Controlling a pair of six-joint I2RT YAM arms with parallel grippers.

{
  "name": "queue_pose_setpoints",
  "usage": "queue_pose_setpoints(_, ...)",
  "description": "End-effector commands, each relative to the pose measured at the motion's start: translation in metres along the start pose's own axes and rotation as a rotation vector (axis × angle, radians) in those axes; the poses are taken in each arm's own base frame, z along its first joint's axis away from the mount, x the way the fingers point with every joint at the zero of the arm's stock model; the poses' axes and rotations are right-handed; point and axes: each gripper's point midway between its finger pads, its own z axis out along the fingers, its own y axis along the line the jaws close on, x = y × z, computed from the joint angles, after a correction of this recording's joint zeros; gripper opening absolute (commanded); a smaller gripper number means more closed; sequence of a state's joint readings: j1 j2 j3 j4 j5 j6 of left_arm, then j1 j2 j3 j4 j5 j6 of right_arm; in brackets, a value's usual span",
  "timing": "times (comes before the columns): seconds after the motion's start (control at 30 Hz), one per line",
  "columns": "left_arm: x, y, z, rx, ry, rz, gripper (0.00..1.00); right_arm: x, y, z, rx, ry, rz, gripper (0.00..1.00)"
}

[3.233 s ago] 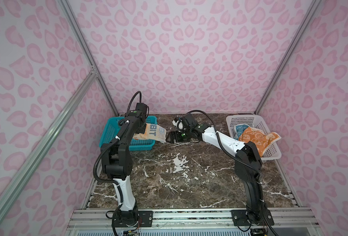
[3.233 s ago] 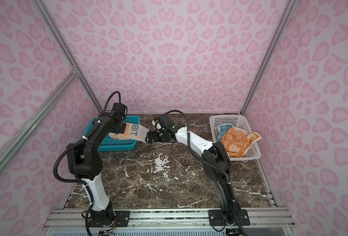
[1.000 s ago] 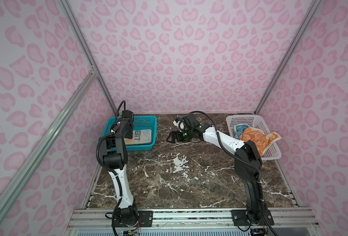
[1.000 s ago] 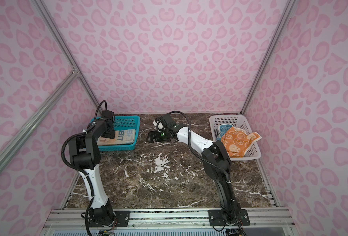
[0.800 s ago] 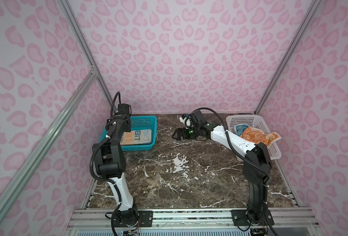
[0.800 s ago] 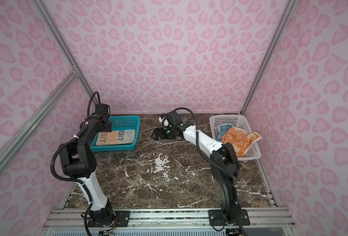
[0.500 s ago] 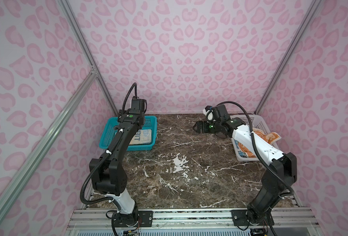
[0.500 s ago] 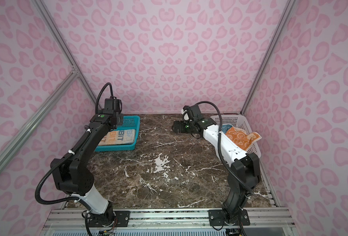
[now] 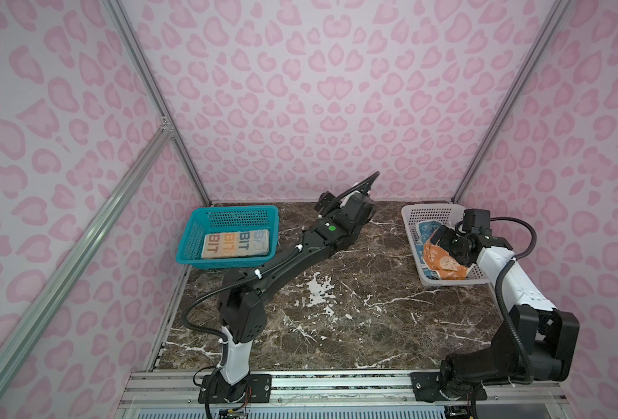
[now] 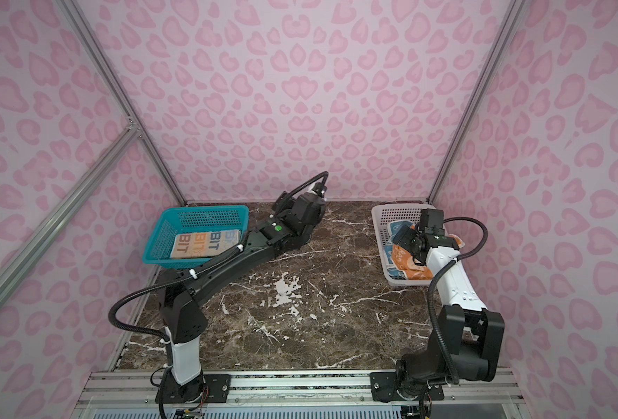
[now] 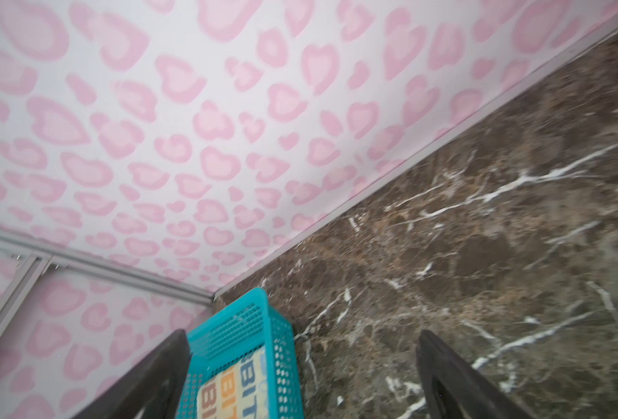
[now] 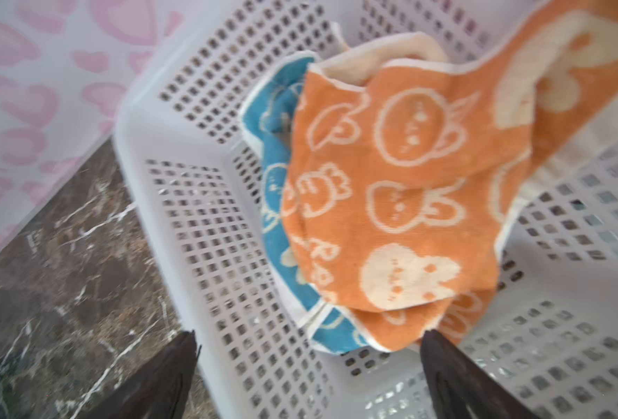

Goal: Fold and stack the towels
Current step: 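Reach the right gripper into the white basket and grasp the orange towel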

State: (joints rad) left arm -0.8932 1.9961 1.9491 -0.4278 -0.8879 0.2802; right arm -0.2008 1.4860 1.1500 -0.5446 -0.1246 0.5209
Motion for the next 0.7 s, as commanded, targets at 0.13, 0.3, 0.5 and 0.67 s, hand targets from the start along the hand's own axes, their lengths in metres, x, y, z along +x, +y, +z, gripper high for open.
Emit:
queue_pose_setpoints(0.13, -0.056, -0.076, -0.024, 0.096, -0.139, 0.012, 0.98, 0.016, -0.026, 0.044, 0.043, 0.1, 0.027, 0.95)
queue_pose_setpoints(0.3, -0.068, -0.108, -0.037, 0.211, -0.179, -0.071, 0.98, 0.029, -0.028, 0.068, 0.038, 0.159, 0.03, 0.88)
queue_pose_setpoints(0.5, -0.061, -0.122, -0.035, 0.239, -0.156, -0.109, 0.98, 0.028, -0.028, 0.08, 0.043, 0.164, 0.034, 0.63)
queue_pose_setpoints(0.67, -0.058, -0.123, -0.036, 0.257, -0.145, -0.104, 0.98, 0.024, -0.031, 0.083, 0.063, 0.151, 0.025, 0.4)
